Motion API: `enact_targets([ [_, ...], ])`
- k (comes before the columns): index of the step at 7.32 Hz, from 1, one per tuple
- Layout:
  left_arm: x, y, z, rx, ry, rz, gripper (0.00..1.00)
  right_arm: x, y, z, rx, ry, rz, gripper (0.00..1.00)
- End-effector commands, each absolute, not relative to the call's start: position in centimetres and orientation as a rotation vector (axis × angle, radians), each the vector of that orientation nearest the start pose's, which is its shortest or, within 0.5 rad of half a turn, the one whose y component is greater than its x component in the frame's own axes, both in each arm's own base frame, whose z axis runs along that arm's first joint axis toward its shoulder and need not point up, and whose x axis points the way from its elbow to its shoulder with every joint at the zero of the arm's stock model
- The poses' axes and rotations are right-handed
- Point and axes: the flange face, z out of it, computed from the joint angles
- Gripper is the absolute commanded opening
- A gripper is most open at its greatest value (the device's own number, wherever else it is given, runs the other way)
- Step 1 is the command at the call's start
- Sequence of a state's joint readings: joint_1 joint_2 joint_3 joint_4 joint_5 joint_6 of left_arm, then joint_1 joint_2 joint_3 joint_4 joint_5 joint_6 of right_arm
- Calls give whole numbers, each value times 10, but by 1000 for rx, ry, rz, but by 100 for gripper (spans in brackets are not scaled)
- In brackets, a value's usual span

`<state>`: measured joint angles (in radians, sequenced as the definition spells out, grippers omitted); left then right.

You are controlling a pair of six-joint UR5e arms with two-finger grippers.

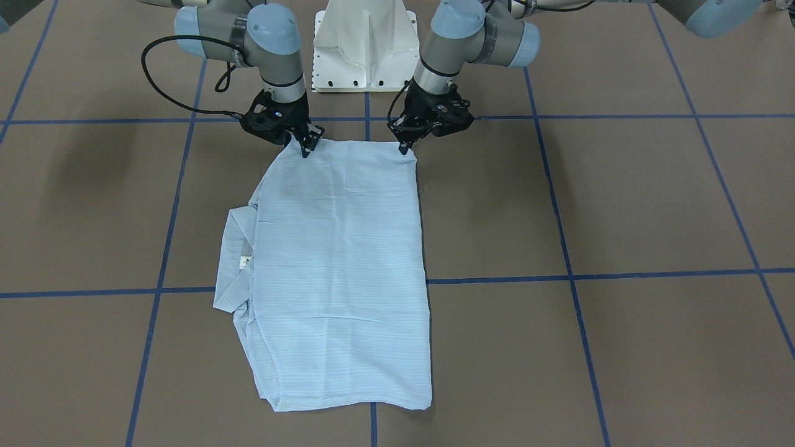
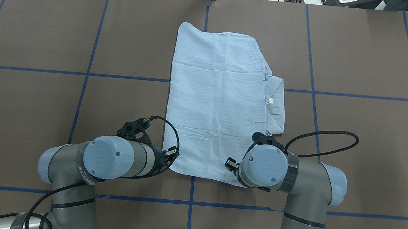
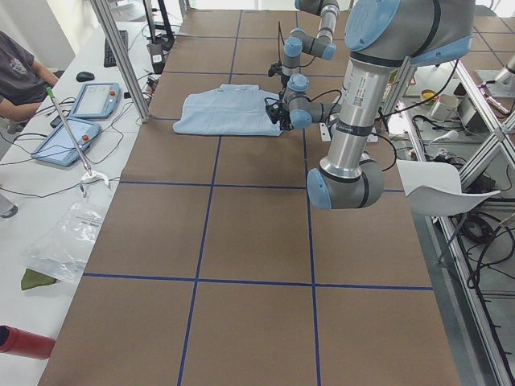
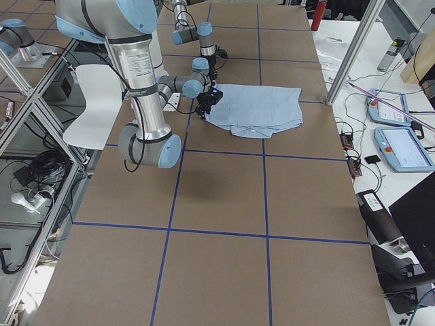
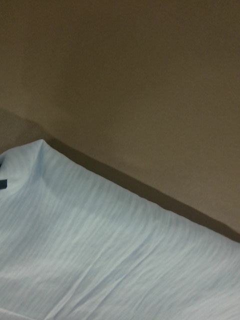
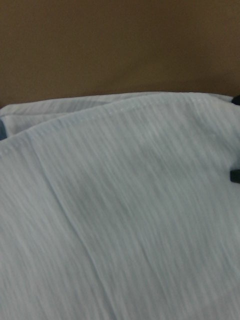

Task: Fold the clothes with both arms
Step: 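Grasp the shirt's near edge with both grippers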

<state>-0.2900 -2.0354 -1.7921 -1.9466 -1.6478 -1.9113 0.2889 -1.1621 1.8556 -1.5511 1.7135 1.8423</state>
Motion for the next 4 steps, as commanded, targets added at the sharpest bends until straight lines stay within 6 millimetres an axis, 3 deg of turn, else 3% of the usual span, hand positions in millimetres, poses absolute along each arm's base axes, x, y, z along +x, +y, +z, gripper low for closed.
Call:
enact_targets([
  [1, 567, -300, 255, -97, 1073, -529, 0, -551, -289, 309, -131, -725, 485, 14],
  [3, 567, -300, 255, -97, 1073, -527, 0, -548, -294, 306, -136, -731, 491, 0],
  [4, 567, -300, 255, -97, 1073, -527, 0, -546, -296, 305, -144, -733, 493, 0],
])
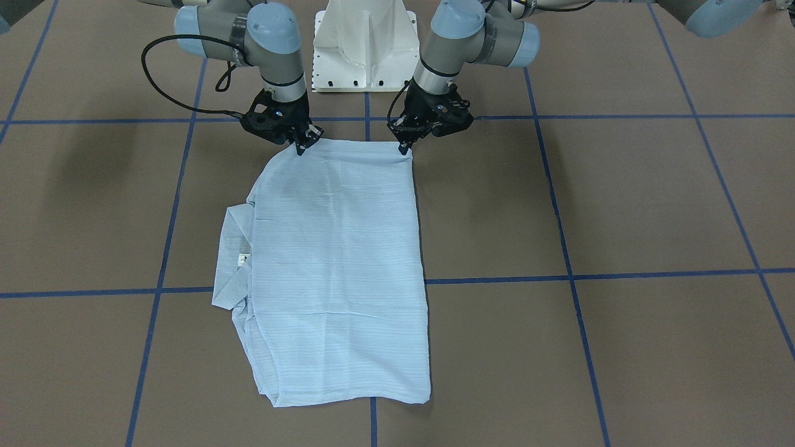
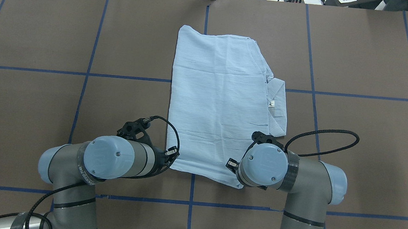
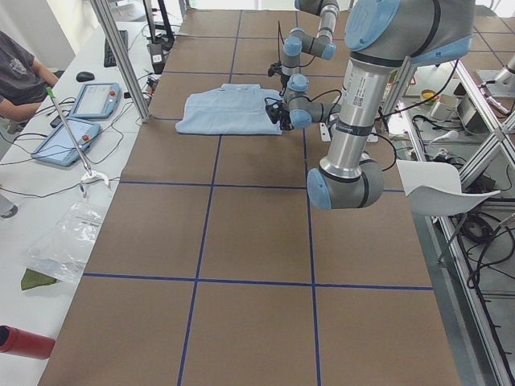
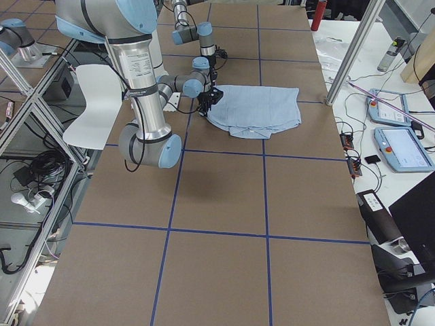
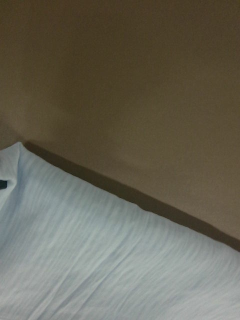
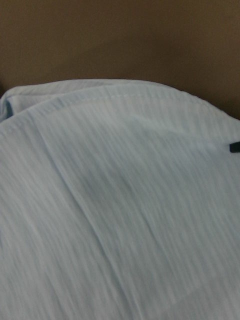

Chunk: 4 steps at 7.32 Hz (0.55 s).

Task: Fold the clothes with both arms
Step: 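Grasp the shirt's near edge with both grippers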

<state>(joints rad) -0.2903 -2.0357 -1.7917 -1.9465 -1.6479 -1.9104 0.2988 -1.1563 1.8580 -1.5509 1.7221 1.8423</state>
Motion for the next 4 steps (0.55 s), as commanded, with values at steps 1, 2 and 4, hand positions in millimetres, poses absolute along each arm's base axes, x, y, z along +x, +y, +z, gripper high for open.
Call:
enact_targets([
  [1, 566, -300, 254, -98, 1076, -526, 0, -545, -297, 302, -144, -739, 494, 0],
  [2, 565, -300, 252, -97, 1081, -527, 0, -538, -297, 291, -145, -765, 495, 0],
  [4, 547, -298, 238, -93, 1095, -526, 0, -523, -294, 276, -150, -802, 508, 0],
])
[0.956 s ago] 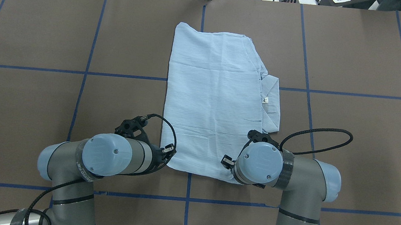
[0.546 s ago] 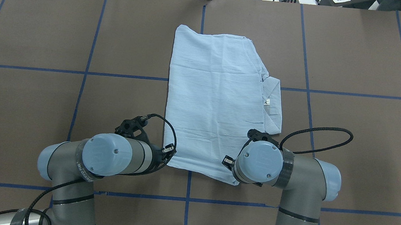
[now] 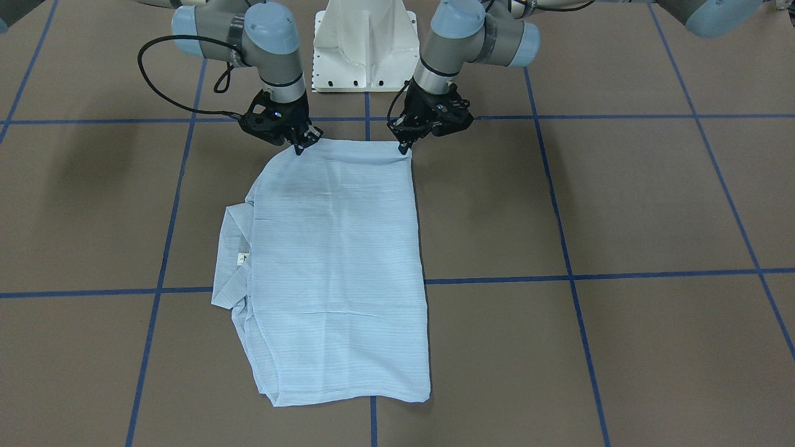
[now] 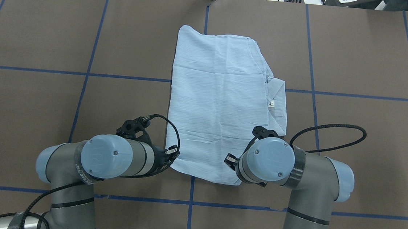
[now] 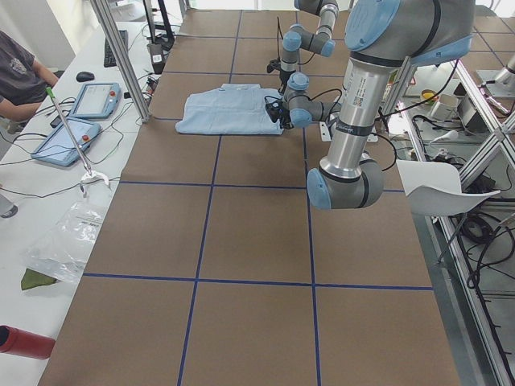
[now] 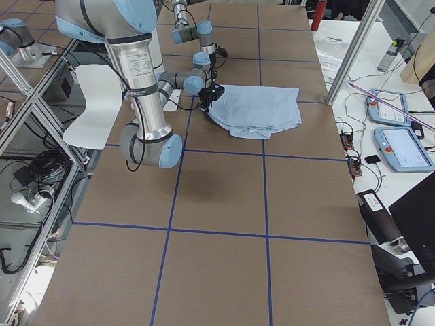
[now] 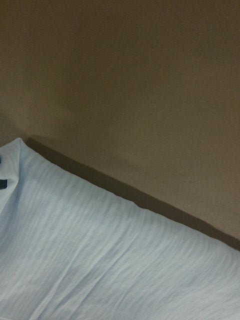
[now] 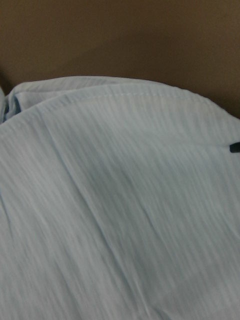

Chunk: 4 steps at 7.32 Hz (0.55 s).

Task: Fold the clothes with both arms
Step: 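Lift the near edge with both grippers and fold it toward the far edge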

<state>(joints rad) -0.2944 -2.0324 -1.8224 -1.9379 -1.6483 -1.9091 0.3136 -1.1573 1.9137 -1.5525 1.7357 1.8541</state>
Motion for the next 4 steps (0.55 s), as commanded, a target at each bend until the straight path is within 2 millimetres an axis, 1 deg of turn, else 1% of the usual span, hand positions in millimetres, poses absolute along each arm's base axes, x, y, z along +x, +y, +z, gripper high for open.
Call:
enact_targets([
  [1, 534, -294, 227, -90, 1089, -518, 0, -520, -293, 276, -152, -807, 504, 0],
  [2, 525, -286, 217, -94, 1085, -509, 0, -517, -291, 273, -155, -814, 498, 0],
  [3, 509, -278, 205, -96, 1080, -505, 0, -506, -285, 264, -179, -841, 479, 0],
  [4, 503, -264, 197, -118, 1063, -483, 0, -495, -274, 250, -218, -874, 446, 0],
])
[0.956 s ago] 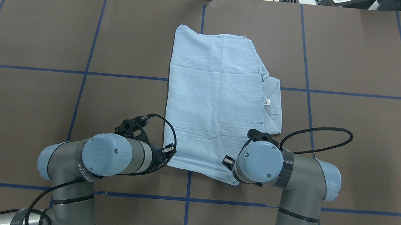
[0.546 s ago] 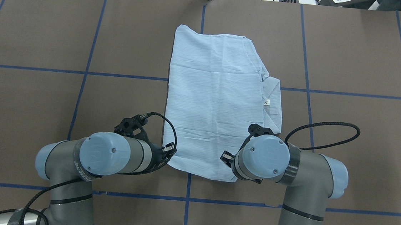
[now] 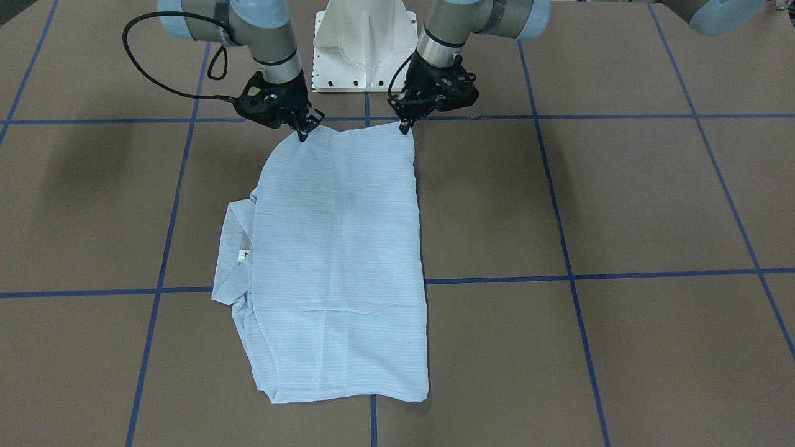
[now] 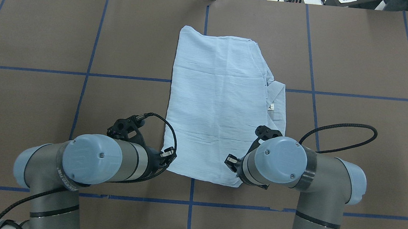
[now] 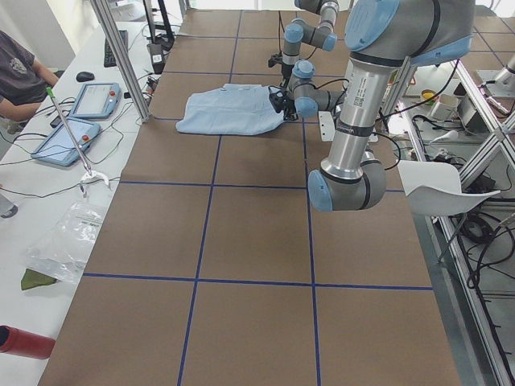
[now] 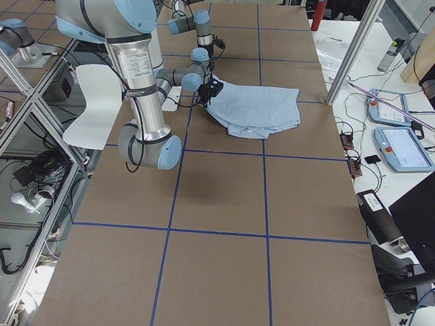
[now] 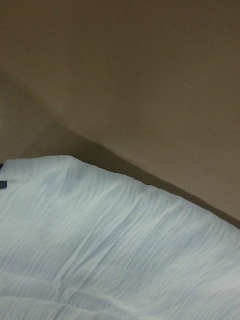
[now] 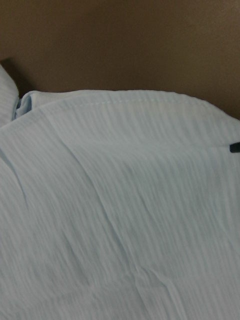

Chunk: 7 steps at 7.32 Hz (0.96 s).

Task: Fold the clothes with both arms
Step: 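Lift the near edge with both grippers and fold it toward the far edge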

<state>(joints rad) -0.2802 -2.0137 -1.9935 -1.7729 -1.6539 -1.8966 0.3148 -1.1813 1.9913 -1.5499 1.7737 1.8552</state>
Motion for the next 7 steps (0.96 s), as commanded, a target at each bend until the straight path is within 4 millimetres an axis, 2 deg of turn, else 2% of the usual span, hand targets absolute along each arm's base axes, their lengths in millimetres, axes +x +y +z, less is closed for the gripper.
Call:
enact_targets([
  [1, 501, -244, 192, -145, 1037, -451, 0, -484, -260, 233, -275, -911, 402, 0],
  [2, 492, -225, 180, -165, 1036, -419, 0, -471, -248, 218, -339, -942, 356, 0],
  [4, 456, -183, 153, -237, 1027, -340, 0, -456, -229, 203, -480, -962, 266, 0],
  [5, 446, -179, 145, -243, 1044, -331, 0, -450, -233, 199, -482, -973, 268, 0],
  [6, 446, -179, 146, -246, 1041, -329, 0, -448, -248, 201, -465, -971, 293, 0],
  [7, 449, -189, 146, -232, 1040, -342, 0, -443, -269, 205, -425, -978, 294, 0],
])
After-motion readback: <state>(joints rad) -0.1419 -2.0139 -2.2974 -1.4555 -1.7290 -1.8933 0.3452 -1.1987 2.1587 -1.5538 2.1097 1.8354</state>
